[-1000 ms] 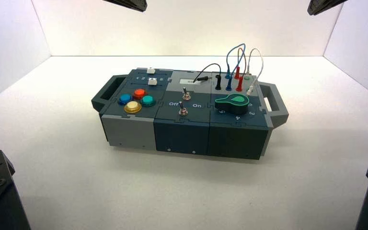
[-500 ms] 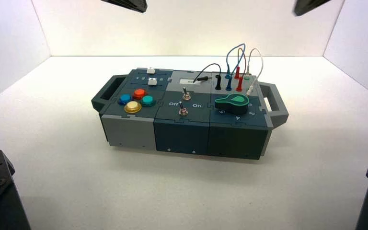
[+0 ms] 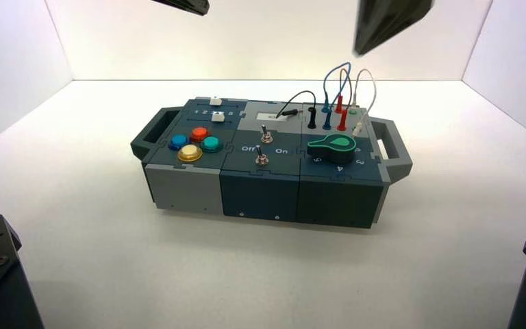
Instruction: Turn the knob to position 3.
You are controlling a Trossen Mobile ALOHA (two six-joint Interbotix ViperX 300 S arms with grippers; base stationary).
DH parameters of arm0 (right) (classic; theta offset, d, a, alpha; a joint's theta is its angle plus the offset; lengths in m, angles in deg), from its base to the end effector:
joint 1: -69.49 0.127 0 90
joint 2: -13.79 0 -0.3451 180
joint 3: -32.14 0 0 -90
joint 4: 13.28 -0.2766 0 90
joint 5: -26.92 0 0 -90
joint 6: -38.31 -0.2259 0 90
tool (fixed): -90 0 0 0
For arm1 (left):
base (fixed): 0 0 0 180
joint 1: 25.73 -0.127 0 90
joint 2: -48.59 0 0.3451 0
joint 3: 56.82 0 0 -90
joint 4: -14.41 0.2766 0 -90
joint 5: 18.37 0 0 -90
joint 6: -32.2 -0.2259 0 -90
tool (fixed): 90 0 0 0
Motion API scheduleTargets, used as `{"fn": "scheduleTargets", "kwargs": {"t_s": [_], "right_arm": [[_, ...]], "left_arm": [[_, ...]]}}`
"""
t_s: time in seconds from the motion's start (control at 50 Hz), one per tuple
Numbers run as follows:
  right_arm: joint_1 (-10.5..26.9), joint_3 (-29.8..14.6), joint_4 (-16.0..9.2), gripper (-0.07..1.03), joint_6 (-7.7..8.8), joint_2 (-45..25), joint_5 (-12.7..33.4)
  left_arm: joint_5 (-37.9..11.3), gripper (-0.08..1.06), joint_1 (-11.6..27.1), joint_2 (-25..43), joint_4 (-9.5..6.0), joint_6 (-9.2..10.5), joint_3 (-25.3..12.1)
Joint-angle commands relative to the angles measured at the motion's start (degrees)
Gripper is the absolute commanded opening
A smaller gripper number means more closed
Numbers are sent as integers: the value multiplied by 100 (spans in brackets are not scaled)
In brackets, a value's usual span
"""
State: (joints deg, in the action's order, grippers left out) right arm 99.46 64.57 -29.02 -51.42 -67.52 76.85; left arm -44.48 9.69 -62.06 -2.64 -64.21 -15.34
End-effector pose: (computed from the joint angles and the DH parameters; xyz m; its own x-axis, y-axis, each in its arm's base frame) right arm 0.2080 0.1741 0.1459 0.1499 0.3261 -0.9334 -0.3905 0.8868 0.2471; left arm 0.2216 -0.1933 0.1906 0.4872 -0.5048 -0.7126 0.5484 0.8119 -0.2002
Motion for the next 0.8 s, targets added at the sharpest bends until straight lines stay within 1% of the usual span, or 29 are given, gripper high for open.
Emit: {"fn": "scheduleTargets", "kwargs": {"t_s": [0.02,0.08,0.22,0.34,0.8], "right_arm": [[141,-97,-158,-2,-26,-272,-185],[229,-62,-211,-2,-26,-439,-316],[352,-79,-237,-2,-26,-747,-448],[369,-88,-316,-2,-26,-923,-492],[571,-141,-343,-2,-9,-1450,-536]], "left_arm": [[-9,-3,-26,-88,-18,0,-202],[-9,-3,-26,-88,-18,-9,-229],[-9,-3,-26,-88,-18,-9,-272],[-9,-3,-26,-88,-18,-9,-281],[-18,-3,-26,-114,-18,-26,-272]]}}
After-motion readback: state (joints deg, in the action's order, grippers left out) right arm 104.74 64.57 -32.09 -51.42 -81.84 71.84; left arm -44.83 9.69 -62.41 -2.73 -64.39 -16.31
